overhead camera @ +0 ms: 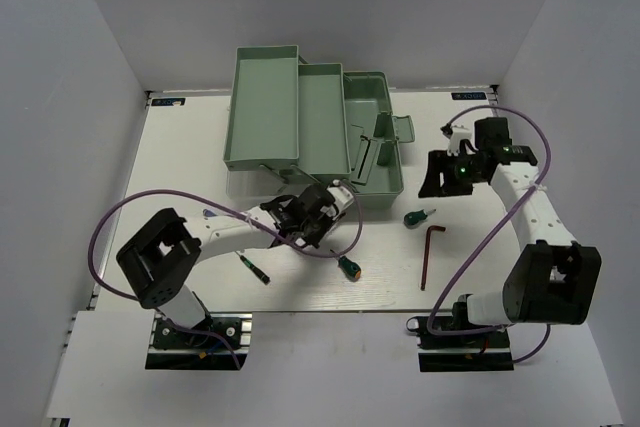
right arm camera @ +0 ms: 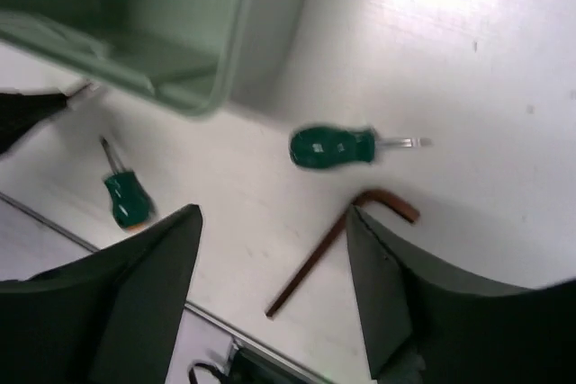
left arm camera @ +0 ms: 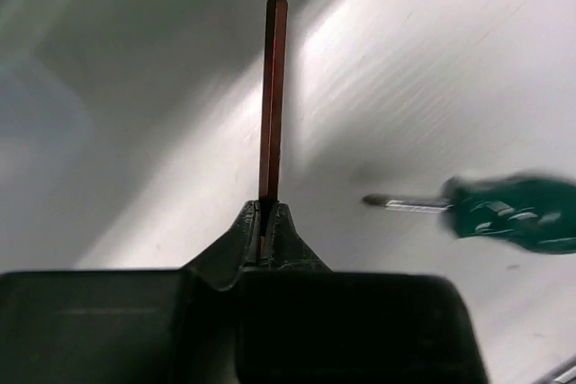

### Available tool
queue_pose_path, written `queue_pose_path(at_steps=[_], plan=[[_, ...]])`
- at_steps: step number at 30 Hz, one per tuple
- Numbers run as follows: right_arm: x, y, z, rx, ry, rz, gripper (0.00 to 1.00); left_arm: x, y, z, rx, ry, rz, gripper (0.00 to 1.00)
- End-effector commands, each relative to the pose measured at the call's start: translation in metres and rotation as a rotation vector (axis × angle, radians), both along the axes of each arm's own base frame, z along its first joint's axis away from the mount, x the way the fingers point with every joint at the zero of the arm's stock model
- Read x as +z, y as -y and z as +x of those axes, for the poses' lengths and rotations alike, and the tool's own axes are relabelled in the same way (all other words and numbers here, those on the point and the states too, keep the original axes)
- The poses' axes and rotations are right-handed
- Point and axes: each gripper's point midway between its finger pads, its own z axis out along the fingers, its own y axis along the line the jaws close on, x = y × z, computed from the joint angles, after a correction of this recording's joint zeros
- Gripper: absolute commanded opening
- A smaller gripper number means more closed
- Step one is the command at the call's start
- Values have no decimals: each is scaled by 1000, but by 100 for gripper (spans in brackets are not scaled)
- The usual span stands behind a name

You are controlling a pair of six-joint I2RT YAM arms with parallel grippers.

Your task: Sort the tools into containers

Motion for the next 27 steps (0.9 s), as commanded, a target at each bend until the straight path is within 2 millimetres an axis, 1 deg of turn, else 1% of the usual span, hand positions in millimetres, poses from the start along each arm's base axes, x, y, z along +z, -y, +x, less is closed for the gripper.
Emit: queue_pose_path(at_steps=[1, 2, 3, 5, 6, 7, 8, 9, 11, 12, 14, 17, 18, 19, 20, 21, 22, 23, 24, 25, 26, 27], plan=[[-14, 16, -29, -34, -84, -33, 63, 90, 38, 22, -45, 137, -165, 0], [-15, 17, -33, -36, -89, -31, 52, 98, 43, 24, -59, 145, -177, 0], [-24, 17, -43, -27, -128, -32, 49, 118, 54, 26, -88, 161, -219, 0], [-28, 17, -52, -22, -144, -34, 43, 133, 64, 28, -116, 169, -243, 0], [-30, 18, -56, -17, -155, -36, 43, 151, 73, 29, -140, 175, -285, 0], [-37, 18, -64, -15, -176, -35, 43, 154, 76, 31, -140, 174, -284, 0], [-38, 18, -66, -13, -175, -37, 43, 156, 82, 33, -148, 172, -292, 0], [-40, 18, -69, -11, -176, -37, 43, 170, 90, 35, -161, 181, -320, 0], [-45, 18, -75, -6, -190, -38, 43, 180, 98, 39, -169, 190, -340, 0], [-45, 17, -77, -1, -190, -38, 43, 189, 105, 46, -174, 201, -366, 0], [-45, 18, -79, -2, -193, -36, 43, 193, 112, 49, -182, 201, -376, 0], [-48, 17, -80, 1, -202, -30, 43, 191, 115, 55, -181, 195, -377, 0], [-48, 16, -79, 0, -202, -28, 46, 189, 118, 56, -195, 195, -374, 0], [-48, 16, -80, 9, -205, -28, 54, 189, 118, 56, -195, 195, -373, 0], [-49, 16, -79, 11, -202, -29, 56, 178, 116, 54, -193, 169, -346, 0], [-49, 16, -79, 10, -200, -31, 56, 171, 114, 52, -193, 157, -333, 0], [-50, 16, -79, 13, -208, -27, 60, 163, 111, 51, -198, 150, -316, 0], [-50, 14, -79, 18, -210, -18, 62, 155, 108, 49, -204, 142, -298, 4], [-49, 13, -79, 26, -205, -13, 64, 138, 103, 41, -216, 100, -274, 11], [-50, 12, -79, 28, -214, -2, 66, 129, 102, 35, -228, 75, -266, 34], [-50, 11, -78, 29, -209, -1, 66, 120, 98, 25, -257, 41, -258, 45], [-51, 11, -78, 31, -211, -2, 66, 114, 100, 16, -278, 22, -255, 51]])
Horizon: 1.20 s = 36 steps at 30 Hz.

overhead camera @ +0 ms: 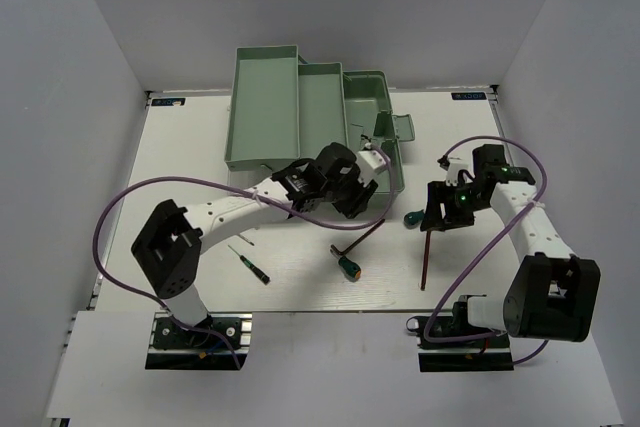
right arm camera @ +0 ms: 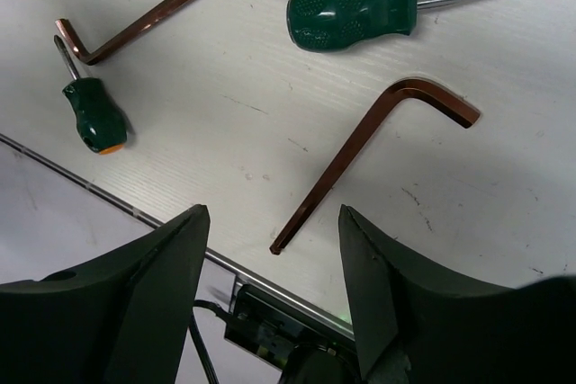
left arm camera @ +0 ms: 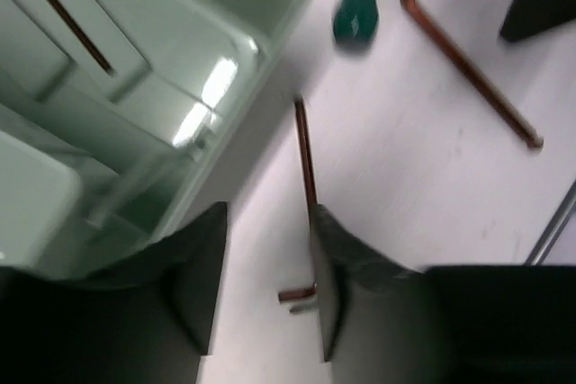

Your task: Sort the tools into containers

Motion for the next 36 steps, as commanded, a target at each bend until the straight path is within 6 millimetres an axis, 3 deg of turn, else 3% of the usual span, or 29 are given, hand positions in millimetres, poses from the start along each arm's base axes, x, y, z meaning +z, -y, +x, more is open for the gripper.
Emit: queue_pose_path(at_steps=[1, 6, 8, 13, 16, 23, 24, 27, 28, 31, 35, 36], plan=[[-2, -4, -2, 14, -15, 32, 66, -21, -8, -28, -85, -78, 34, 55], [-4, -5, 2, 3, -31, 39, 67, -50, -11, -52, -119, -139, 58, 55], [-3, -6, 4, -3, -33, 44, 67, -57, -13, -48, -96, -130, 76, 55], [-3, -6, 4, -6, -39, 47, 67, -96, -6, -59, -110, -173, 153, 55], [-2, -6, 4, -9, -33, 48, 67, -103, 3, -61, -129, -188, 159, 55], [-5, -7, 2, -19, -48, 52, 67, -145, 3, -64, -103, -194, 290, 53], [-5, -8, 2, -17, -42, 55, 67, -156, -3, -65, -94, -204, 324, 49], [-4, -7, 3, -22, -40, 54, 67, -160, -5, -62, -73, -188, 366, 36], [-3, -7, 3, -22, -35, 54, 67, -166, -8, -67, -75, -190, 395, 25], [-3, -8, 3, -25, -36, 60, 67, -175, -16, -69, -58, -173, 457, 7], [-3, -10, 3, -33, -42, 74, 67, -183, -31, -62, 16, -131, 542, 0], [-2, -11, 4, -34, -37, 76, 67, -179, -26, -61, 17, -113, 537, 0]])
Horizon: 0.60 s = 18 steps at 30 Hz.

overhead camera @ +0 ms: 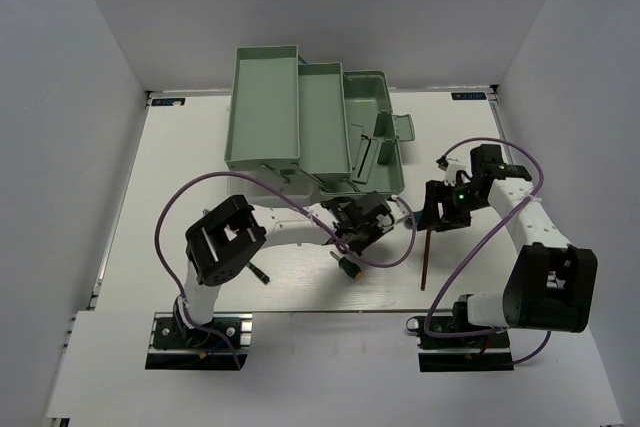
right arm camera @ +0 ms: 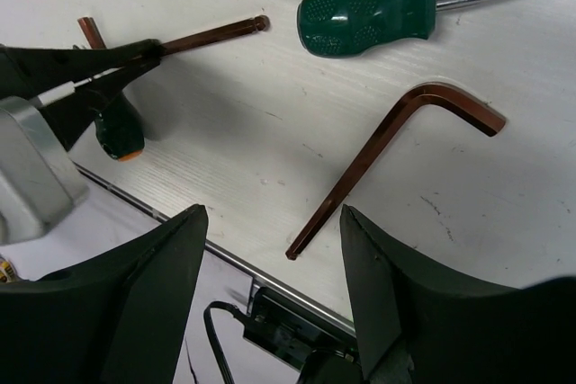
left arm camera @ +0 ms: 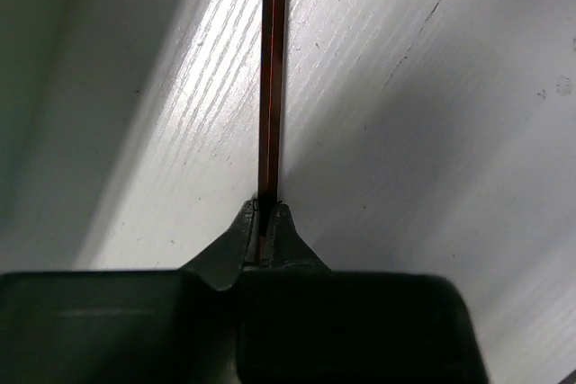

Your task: Sort the tools into containers

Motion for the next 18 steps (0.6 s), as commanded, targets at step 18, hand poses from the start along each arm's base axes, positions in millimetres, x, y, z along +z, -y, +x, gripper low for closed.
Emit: queue_pose_path(at_steps=[18], plan=[[6, 3, -2, -32, 26, 21, 67, 109, 35, 35, 62, 118, -121, 0]])
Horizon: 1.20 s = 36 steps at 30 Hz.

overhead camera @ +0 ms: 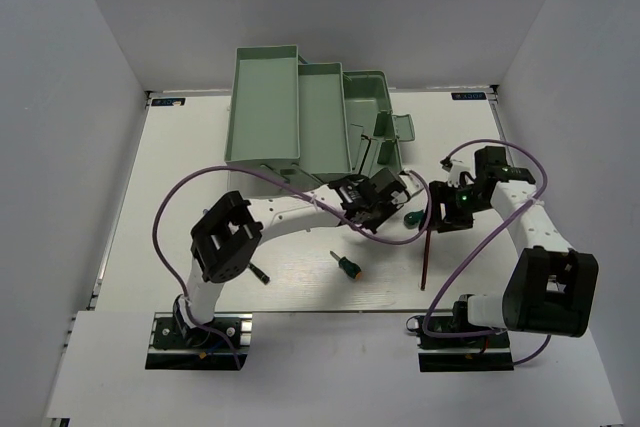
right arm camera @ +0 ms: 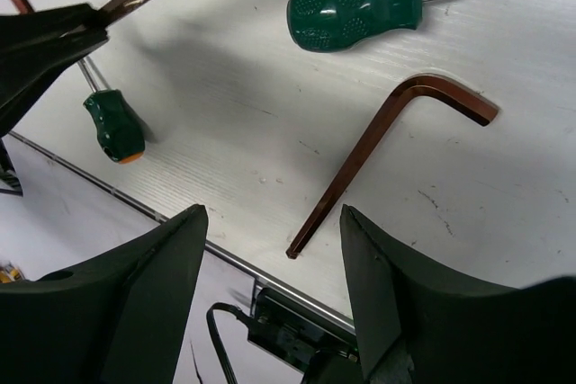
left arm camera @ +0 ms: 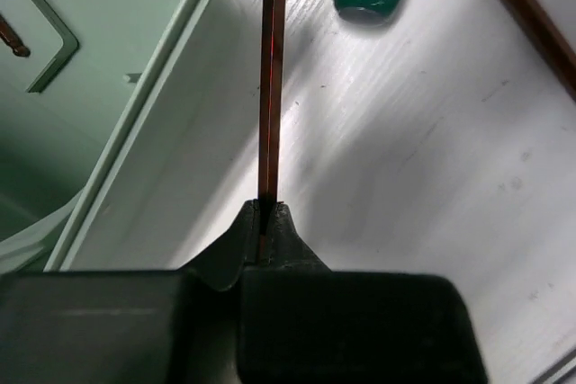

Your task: Sort the tools into containers

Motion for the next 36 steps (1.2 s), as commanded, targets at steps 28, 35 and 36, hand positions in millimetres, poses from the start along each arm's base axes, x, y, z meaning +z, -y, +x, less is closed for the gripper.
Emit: queue_pose_path(at_steps=[28, 35, 36], plan=[[9, 12, -1, -18, 50, 9, 67, 172, 31, 116, 396, 175, -446, 0], [5, 12, -4, 1, 38, 9, 70, 127, 26, 146, 472, 147, -390, 0], [4, 12, -5, 5, 30, 9, 72, 119, 22, 152, 484, 144, -377, 4]])
